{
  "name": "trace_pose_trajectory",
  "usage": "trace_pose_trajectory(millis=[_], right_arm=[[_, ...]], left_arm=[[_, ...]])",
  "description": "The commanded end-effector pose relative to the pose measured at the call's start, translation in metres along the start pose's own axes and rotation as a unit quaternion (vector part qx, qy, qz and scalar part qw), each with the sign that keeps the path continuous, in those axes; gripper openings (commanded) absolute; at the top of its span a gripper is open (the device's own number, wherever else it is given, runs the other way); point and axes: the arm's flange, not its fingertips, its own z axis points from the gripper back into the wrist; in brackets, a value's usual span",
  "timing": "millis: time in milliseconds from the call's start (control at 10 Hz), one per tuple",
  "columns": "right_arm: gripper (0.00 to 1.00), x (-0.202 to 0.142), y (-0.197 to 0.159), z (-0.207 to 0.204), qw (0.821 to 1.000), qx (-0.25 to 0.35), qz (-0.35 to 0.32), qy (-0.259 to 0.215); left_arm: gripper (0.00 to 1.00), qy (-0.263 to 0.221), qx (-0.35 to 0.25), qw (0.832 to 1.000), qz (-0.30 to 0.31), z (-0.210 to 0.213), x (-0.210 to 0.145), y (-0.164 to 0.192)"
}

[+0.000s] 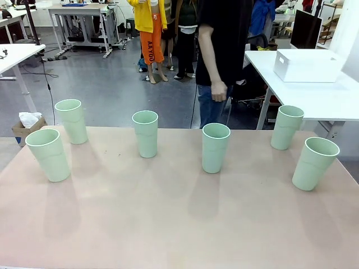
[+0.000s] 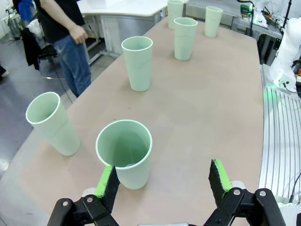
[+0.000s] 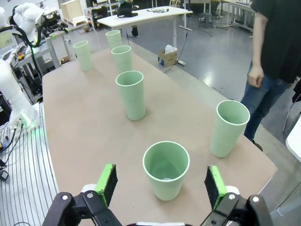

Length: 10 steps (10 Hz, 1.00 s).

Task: Stack the cups and store them in the basket.
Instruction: Pick up two Reusable plastic cups , one in each hand.

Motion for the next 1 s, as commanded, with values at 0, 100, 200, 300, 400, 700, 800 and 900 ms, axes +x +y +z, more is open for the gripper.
trace_pose_trajectory(millis=[0, 100, 200, 300, 400, 700, 800, 900], right_arm=[[1.00, 0.0028, -0.0012, 0.0004, 1.000, 0.001, 0.005, -0.010], [1.00, 0.0028, -0.0012, 0.0004, 1.000, 0.001, 0.005, -0.010], [1.00, 0.0028, -0.0012, 0.0004, 1.000, 0.001, 0.005, -0.010], [1.00, 0.0028, -0.0012, 0.0004, 1.000, 0.001, 0.005, -0.010], [1.00, 0.0028, -0.0012, 0.0004, 1.000, 0.001, 0.005, -0.010], [1.00, 0.0028, -0.0012, 0.0004, 1.000, 0.001, 0.005, -0.010], [1.00, 0.0028, -0.0012, 0.0004, 1.000, 0.001, 0.005, -0.010], [1.00, 0.0028, -0.0012, 0.0004, 1.000, 0.001, 0.005, -0.010]], left_arm=[[1.00, -0.006, -0.002, 1.000, -0.003, -0.0002, 0.0006, -0.0015], [1.00, -0.006, -0.002, 1.000, -0.003, -0.0002, 0.0006, -0.0015], [1.00, -0.006, -0.002, 1.000, -0.003, -0.0002, 0.0006, -0.0015], [1.00, -0.006, -0.002, 1.000, -0.003, -0.0002, 0.0006, -0.0015], [1.00, -0.006, -0.002, 1.000, -0.003, -0.0002, 0.0006, -0.0015], [1.00, -0.006, -0.002, 1.000, -0.003, -0.0002, 0.0006, -0.0015], [1.00, -0.006, -0.002, 1.000, -0.003, -0.0002, 0.0006, -0.0015], [1.00, -0.006, -0.002, 1.000, -0.003, -0.0002, 0.0006, -0.0015]])
